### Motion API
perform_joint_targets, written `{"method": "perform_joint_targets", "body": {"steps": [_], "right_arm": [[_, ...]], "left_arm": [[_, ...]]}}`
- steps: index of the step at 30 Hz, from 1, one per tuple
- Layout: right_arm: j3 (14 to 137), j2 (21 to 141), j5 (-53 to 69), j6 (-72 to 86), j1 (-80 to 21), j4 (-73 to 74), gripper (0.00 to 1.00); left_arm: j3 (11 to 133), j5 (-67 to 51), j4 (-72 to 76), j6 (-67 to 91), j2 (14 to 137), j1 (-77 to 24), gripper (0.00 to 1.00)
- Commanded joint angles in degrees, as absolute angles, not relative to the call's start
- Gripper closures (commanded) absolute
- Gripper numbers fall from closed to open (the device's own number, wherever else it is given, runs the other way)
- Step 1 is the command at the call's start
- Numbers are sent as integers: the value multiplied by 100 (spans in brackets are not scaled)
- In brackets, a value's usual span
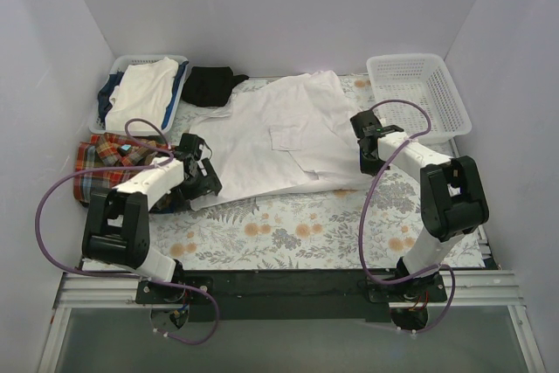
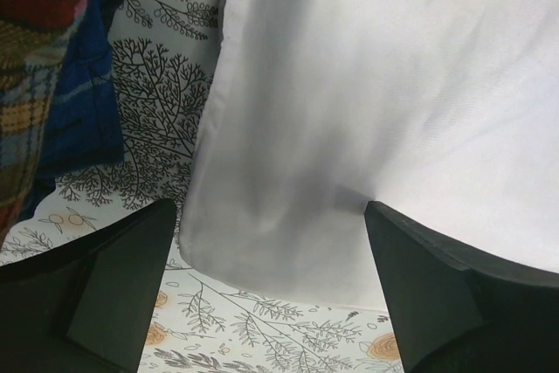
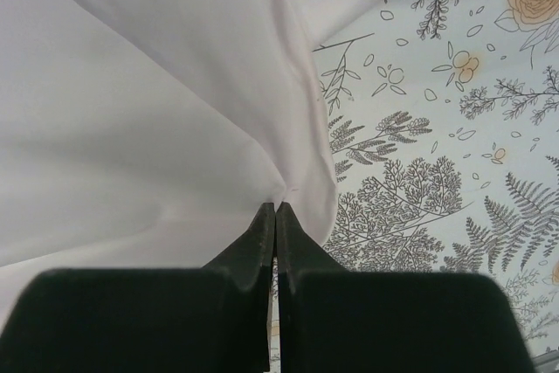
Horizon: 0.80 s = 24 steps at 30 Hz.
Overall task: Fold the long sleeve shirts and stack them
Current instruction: Fold the shirt
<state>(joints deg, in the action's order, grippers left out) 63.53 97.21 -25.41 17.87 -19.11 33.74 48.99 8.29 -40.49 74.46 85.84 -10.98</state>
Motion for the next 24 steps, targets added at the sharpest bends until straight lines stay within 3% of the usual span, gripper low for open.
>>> {"method": "perform_joint_targets", "body": {"steps": [1, 4, 7, 8, 10, 11, 14, 15, 17, 24], "right_arm": [[6372, 9510, -2760, 2004, -1881, 3507, 99], [6407, 9510, -2760, 2004, -1881, 3507, 99], [6433, 9536, -2742, 1995, -1881, 3516, 99], [6442, 9527, -2742, 1995, -1881, 3533, 99], [6477, 9510, -2742, 1995, -1872, 3568, 99], [6486, 9475, -2733, 2004, -1881, 3577, 99], [6548, 9352, -2725, 2013, -1872, 3665, 99], [6557, 9308, -2725, 2013, -1881, 3700, 99], [6609, 9150, -2698, 2004, -1881, 3744, 99], [6977, 8728, -2628, 1855, -1881, 3858, 99]], "left_arm": [[4834, 668, -4236, 7690, 8227, -1072, 12], [4764, 615, -4263, 7778, 8165, -1072, 17], [4676, 493, -4201, 7901, 8183, -1072, 32], [4667, 475, -4201, 7936, 8191, -1081, 45], [4719, 492, -4245, 7954, 8183, -1072, 58], [4755, 527, -4315, 7963, 8165, -1081, 71], [4991, 764, -4499, 7937, 8165, -1072, 85], [5149, 852, -4552, 7902, 8165, -1072, 95], [5308, 975, -4719, 7866, 8200, -1072, 100], [5967, 1678, -5106, 7638, 8455, -1081, 100]]}}
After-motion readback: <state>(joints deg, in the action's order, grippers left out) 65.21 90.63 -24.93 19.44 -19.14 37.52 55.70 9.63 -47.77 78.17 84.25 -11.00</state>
